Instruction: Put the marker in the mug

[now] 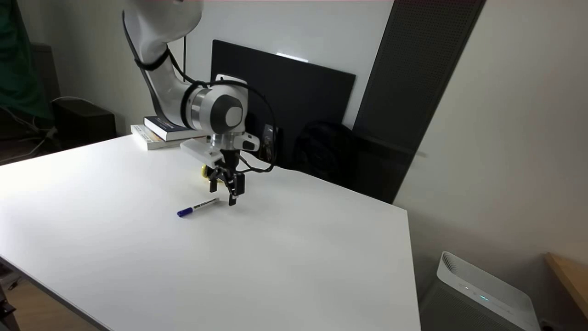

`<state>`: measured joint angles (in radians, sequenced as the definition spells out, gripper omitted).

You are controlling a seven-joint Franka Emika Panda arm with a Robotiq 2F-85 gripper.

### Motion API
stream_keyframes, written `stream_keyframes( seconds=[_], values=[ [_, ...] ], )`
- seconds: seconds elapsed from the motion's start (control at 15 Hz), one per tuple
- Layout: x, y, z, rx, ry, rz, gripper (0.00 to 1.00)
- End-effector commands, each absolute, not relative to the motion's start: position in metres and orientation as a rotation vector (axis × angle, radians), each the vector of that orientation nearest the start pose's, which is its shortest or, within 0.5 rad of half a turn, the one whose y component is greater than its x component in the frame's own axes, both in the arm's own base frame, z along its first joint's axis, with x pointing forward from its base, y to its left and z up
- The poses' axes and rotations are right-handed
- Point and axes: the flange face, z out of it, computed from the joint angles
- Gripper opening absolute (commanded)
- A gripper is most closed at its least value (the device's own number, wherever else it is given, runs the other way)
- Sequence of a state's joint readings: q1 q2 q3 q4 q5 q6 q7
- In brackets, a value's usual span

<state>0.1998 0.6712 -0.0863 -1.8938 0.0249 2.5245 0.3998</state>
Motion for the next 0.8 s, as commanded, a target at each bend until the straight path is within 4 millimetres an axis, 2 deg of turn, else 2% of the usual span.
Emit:
stream_keyframes(
  seconds=[0.0,0.73],
  values=[
    [0.622,0.076,0.137,-3.165,0.494,0.025,1.0],
    [0.622,0.09,0.126,-3.125,0.505,-0.035,1.0]
  ],
)
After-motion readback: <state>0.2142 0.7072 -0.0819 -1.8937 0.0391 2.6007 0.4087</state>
